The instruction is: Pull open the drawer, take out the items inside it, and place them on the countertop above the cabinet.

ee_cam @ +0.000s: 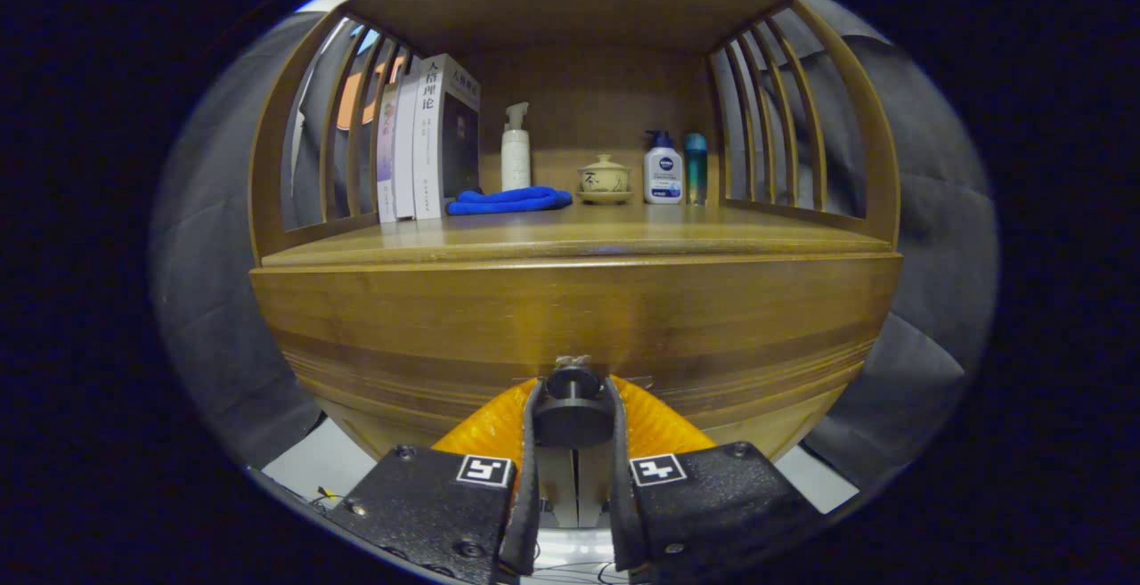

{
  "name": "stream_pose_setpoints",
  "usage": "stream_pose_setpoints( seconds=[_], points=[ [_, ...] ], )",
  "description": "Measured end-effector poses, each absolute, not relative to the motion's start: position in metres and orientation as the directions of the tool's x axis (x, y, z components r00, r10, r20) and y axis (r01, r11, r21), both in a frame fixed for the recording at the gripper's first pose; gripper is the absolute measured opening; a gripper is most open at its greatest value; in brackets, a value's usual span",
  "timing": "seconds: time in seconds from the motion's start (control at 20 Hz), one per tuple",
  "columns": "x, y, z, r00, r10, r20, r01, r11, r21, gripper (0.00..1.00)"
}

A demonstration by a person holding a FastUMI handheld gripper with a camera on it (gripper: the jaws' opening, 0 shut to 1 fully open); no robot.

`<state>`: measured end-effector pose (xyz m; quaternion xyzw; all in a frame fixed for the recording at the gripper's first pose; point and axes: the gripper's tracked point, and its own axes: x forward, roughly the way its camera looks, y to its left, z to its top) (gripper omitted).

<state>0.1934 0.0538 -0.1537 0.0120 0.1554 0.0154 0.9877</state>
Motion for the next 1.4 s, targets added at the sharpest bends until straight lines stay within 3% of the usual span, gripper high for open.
stream_pose_setpoints(
  seconds=[1.4],
  points=[
    [0.1943, 0.0495, -0.1531, 0.942, 0.066, -0.329, -0.058, 0.998, 0.036, 0.35]
  ],
)
